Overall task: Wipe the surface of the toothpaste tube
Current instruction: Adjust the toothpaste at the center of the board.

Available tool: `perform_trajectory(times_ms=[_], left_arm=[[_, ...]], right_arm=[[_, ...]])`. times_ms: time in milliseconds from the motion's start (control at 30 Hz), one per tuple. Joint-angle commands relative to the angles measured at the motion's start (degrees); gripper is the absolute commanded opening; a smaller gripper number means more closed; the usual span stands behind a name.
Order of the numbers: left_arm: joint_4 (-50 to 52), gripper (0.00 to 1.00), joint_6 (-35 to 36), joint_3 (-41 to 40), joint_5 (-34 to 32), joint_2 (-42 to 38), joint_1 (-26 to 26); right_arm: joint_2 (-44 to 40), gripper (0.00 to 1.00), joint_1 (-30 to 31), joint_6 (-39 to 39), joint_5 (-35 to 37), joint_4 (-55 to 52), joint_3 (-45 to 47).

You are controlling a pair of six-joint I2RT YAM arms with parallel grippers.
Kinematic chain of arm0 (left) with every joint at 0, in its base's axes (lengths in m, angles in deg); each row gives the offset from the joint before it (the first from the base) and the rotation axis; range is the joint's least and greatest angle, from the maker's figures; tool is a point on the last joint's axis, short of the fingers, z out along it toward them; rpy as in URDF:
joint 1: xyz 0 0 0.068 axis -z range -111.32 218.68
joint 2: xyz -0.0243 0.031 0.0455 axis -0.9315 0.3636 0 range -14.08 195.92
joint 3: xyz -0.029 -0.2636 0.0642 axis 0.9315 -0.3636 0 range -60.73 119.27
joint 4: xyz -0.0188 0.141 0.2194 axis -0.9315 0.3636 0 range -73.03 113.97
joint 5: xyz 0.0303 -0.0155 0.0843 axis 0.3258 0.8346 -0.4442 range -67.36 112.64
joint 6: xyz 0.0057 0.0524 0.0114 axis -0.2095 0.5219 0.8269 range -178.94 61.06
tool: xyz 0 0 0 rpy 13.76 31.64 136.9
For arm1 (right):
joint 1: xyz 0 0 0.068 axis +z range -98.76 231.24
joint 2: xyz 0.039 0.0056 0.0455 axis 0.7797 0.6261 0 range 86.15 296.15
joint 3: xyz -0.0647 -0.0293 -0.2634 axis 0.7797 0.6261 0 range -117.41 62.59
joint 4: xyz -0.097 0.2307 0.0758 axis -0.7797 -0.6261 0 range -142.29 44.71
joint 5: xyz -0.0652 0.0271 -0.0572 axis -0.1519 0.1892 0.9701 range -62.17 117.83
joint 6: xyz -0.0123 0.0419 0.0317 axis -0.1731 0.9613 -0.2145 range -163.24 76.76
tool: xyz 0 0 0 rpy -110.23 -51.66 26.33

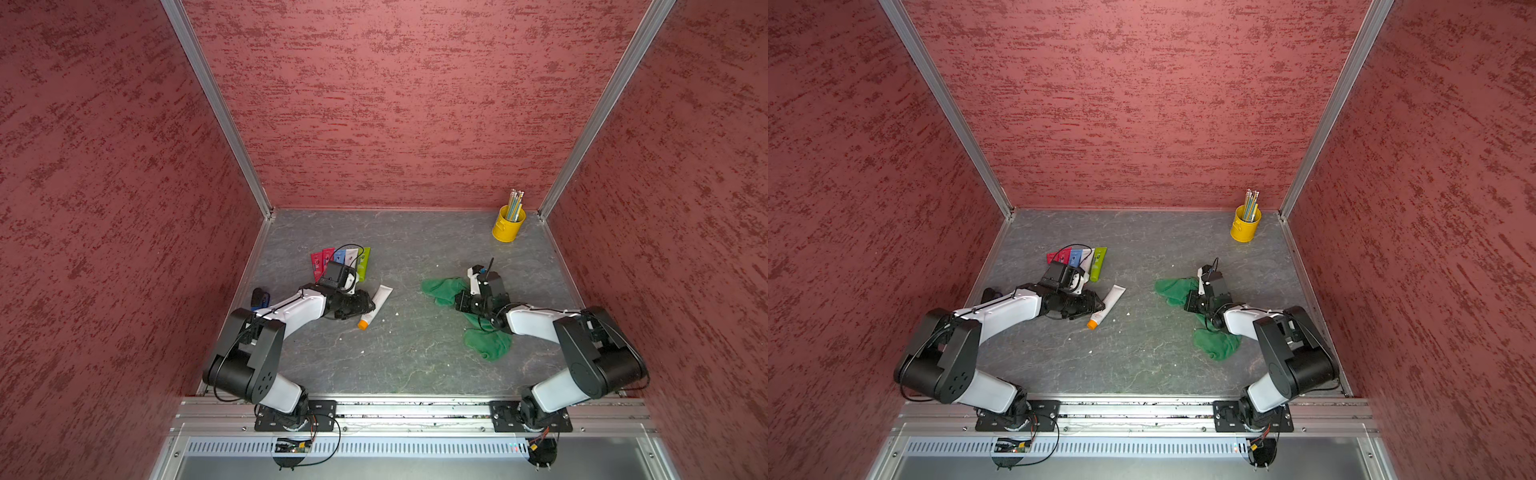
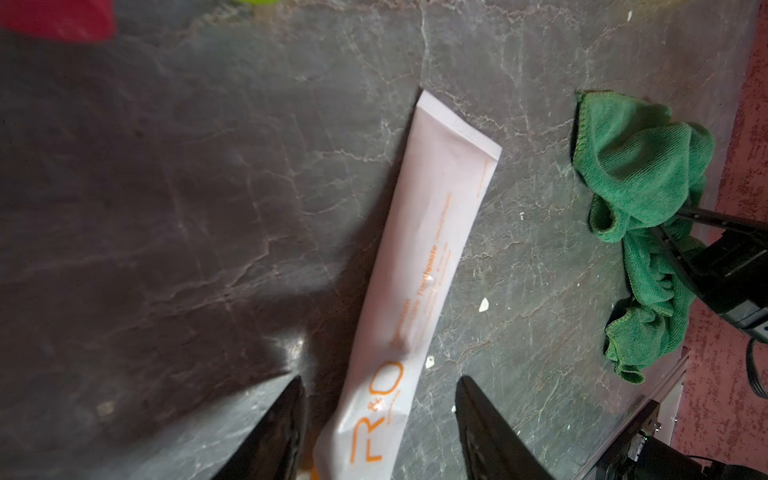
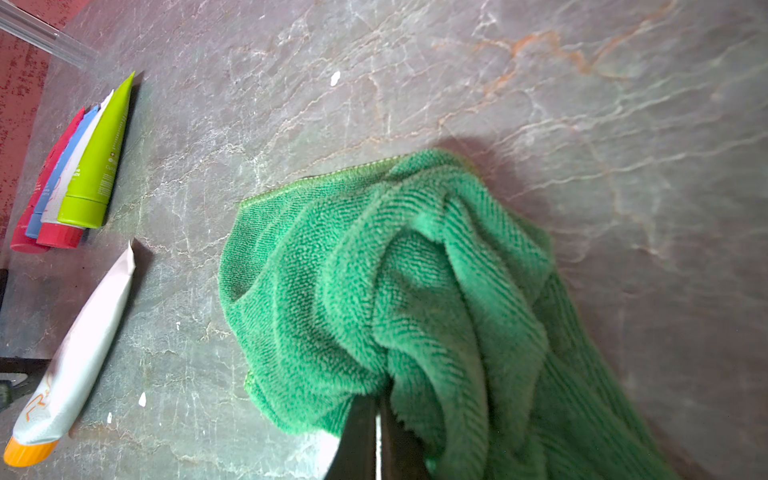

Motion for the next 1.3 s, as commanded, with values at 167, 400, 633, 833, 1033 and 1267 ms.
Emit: perform_trajectory(times_ms=[167,400,633,833,1033,1267], left_arm=[[2.89,0.51,3.41,3.39,-0.69,4.14,0.52],[4.96,0.28,3.82,4.58,-2.9,5.83,2.45],[11.69,0.11,3.63,8.83,-13.65,6.42,8.09],[24.94,0.1,3.01,18.45,-30.92,6.65,17.24],[42.42,0.11,1.48,33.47,-51.17,17.51,27.78],[52.23,0.11,-1.47,44.07,-64.55,31.38,34.4]], right_arm=[[1.08,0.0,-0.36,-0.55,-0.56,-0.98,-1.14],[0.93,0.0,-0.4,-0.74,-0.72,-0.88,-1.06],[0.48,0.0,-0.36,-0.79,-0.82,-0.65,-0.71],[0.04,0.0,-0.4,-0.75,-0.91,-0.27,-0.35],[-0.26,0.0,-0.33,-0.79,-0.91,-0.04,-0.09],[-0.31,0.0,-0.25,-0.66,-0.82,0.08,0.05]])
